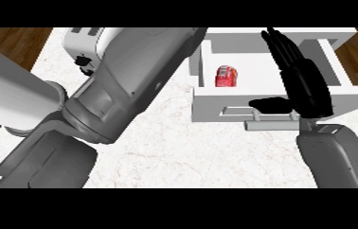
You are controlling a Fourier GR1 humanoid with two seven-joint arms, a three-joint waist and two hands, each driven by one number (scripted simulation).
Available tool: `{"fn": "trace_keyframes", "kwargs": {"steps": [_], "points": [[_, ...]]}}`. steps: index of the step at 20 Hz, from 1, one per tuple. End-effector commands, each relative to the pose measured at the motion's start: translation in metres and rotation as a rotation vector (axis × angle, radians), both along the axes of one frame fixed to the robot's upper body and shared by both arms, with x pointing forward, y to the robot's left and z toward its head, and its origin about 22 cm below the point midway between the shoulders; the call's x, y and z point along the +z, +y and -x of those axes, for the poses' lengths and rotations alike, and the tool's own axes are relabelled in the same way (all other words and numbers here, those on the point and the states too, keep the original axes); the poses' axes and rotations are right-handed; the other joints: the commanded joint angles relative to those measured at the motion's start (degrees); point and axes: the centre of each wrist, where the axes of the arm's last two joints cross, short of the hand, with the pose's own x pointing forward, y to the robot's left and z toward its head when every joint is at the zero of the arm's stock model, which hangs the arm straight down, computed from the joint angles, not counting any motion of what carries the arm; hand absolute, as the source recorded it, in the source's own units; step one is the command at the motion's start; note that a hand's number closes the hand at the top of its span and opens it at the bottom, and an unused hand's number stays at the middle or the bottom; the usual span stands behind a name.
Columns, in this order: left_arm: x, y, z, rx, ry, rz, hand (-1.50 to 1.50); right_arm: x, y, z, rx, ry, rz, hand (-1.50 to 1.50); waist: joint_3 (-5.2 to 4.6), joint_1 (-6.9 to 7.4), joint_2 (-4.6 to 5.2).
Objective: Pick up the can, place it into the drawer and close the drawer
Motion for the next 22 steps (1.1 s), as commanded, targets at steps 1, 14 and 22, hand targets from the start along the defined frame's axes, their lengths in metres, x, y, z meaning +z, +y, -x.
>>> {"fn": "trace_keyframes", "kwargs": {"steps": [1, 14, 22], "points": [[-0.006, 0.006, -0.002, -0.018, 0.022, 0.017, -1.5, -0.029, 0.025, -0.018, -0.011, -0.015, 0.104, -1.5, -0.05, 1.02, -0.45], [0.006, 0.055, -0.014, 0.029, 0.005, 0.017, -1.5, -0.072, 0.022, -0.084, -0.162, -0.084, 0.156, -1.5, -0.04, 3.34, -0.83], [0.01, 0.079, -0.015, 0.042, 0.007, 0.003, -1.5, -0.043, 0.036, -0.123, -0.219, -0.163, 0.16, -1.5, -0.03, 4.44, -0.58]]}}
